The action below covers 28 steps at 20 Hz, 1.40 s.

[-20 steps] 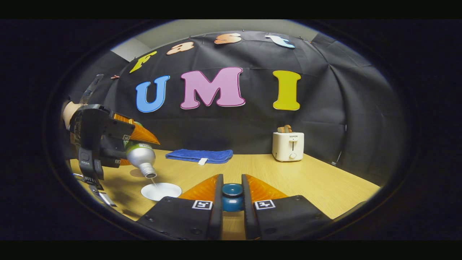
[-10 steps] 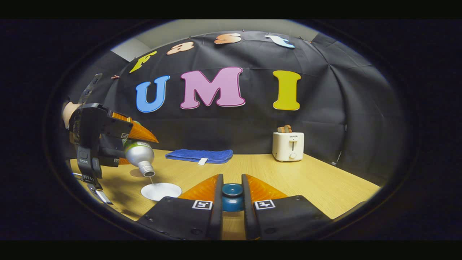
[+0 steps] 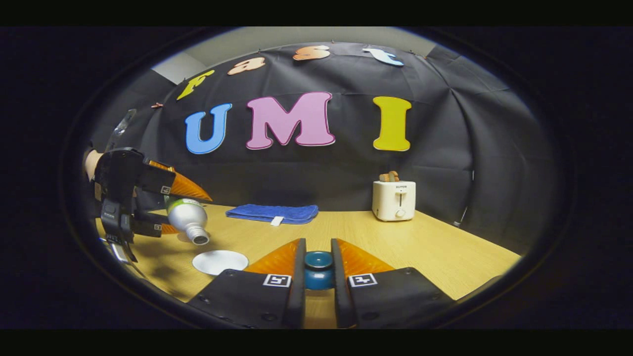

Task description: Open the teacup lid with one hand, grasp the water bottle and pour water into the teacup with the other hand; after pouring, place the water bottle on the coaster and then close the teacup lid.

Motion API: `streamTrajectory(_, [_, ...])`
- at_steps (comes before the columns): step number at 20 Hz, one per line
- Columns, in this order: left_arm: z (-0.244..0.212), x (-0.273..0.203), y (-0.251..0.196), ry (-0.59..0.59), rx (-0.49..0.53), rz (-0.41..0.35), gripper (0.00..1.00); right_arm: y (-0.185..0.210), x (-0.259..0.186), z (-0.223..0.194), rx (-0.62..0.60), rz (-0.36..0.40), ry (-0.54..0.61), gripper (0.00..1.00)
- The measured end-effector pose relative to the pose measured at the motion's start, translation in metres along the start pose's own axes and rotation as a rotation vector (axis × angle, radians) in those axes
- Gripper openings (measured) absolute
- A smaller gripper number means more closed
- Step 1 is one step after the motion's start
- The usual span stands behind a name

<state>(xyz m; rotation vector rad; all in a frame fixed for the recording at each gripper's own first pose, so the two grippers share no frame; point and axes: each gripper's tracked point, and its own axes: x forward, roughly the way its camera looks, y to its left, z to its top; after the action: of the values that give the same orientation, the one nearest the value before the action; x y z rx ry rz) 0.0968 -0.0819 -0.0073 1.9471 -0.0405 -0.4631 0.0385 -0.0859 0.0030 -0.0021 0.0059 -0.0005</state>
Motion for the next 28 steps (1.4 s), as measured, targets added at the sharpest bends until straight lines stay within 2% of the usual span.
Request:
streamTrajectory(2, [-0.002, -0.002, -0.007, -0.013, -0.134, 0.0, 0.81, 0.0, 0.0, 0.0, 0.0, -0.003, 0.0, 0.28])
streamTrajectory(6, [-0.01, -0.015, -0.014, -0.02, -0.513, 0.014, 0.81, -0.001, 0.0, 0.0, 0.0, -0.005, 0.0, 0.28])
streamTrajectory(10, [-0.032, -0.025, -0.008, 0.005, -0.908, 0.129, 0.81, -0.003, 0.0, 0.0, -0.001, -0.017, 0.001, 0.28])
streamTrajectory(15, [-0.051, -0.009, -0.02, -0.02, -1.403, 0.184, 0.8, -0.008, -0.001, 0.0, -0.002, -0.048, 0.001, 0.28])
streamTrajectory(17, [-0.067, -0.01, -0.017, -0.031, -1.577, 0.228, 0.8, -0.012, 0.0, 0.0, -0.002, -0.064, -0.001, 0.28])
streamTrajectory(20, [-0.086, 0.001, 0.0, -0.132, -1.842, 0.274, 0.8, -0.012, -0.001, 0.0, -0.002, -0.073, 0.002, 0.28])
streamTrajectory(21, [-0.093, 0.0, -0.003, -0.149, -1.898, 0.284, 0.8, -0.012, -0.001, 0.0, -0.002, -0.073, 0.002, 0.28])
streamTrajectory(23, [-0.106, -0.001, -0.013, -0.143, -1.939, 0.292, 0.8, -0.012, -0.001, 0.0, -0.002, -0.074, 0.001, 0.28])
streamTrajectory(27, [-0.124, 0.02, -0.011, -0.146, -1.909, 0.322, 0.8, -0.016, -0.002, 0.001, -0.003, -0.094, -0.001, 0.24])
streamTrajectory(28, [-0.125, 0.028, -0.015, -0.139, -1.903, 0.329, 0.8, -0.016, -0.002, 0.001, -0.003, -0.098, -0.001, 0.28])
